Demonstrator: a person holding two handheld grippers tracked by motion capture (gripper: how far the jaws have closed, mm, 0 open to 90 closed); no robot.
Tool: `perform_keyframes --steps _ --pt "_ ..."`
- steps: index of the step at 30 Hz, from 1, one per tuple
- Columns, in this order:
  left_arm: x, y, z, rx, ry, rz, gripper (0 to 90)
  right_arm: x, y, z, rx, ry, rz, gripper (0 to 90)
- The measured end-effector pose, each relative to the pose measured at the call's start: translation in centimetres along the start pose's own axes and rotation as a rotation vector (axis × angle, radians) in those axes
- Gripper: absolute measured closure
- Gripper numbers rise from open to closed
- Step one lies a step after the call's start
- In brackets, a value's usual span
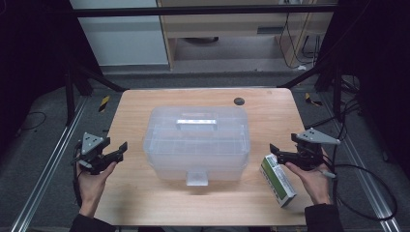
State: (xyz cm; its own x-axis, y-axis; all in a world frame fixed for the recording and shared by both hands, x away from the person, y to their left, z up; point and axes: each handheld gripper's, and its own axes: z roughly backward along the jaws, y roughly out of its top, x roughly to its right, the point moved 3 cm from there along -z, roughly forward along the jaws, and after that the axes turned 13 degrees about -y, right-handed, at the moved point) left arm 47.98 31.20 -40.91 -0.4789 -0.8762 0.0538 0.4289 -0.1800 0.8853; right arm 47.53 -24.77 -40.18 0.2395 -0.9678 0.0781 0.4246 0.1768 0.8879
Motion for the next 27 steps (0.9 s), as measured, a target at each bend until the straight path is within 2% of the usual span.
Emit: perform_keyframes --steps 6,12,17,21,27 --pt "0.9 0.9 0.1 -0.014 -0.013 -0.053 33.3 -0.2 0.0 0.0 0.005 0.01 0.022 15.7" --pt "1.6 1.9 0.3 -0.007 -0.032 -0.082 32.6 0.0 0.0 0.0 0.004 0.01 0.022 19.2" --pt "2.3 3.2 0.3 0.006 -0.045 -0.116 32.2 0.2 -0.1 -0.1 -0.006 0.009 0.014 21.5" --pt "2.7 4.7 0.0 -0.015 -0.042 -0.169 32.0 0.3 -0.3 -0.4 -0.027 0.0 0.026 24.7" --pt "3.4 6.4 0.0 -0.008 -0.056 -0.207 32.0 0.3 -0.5 -0.6 -0.035 -0.001 0.05 32.5"
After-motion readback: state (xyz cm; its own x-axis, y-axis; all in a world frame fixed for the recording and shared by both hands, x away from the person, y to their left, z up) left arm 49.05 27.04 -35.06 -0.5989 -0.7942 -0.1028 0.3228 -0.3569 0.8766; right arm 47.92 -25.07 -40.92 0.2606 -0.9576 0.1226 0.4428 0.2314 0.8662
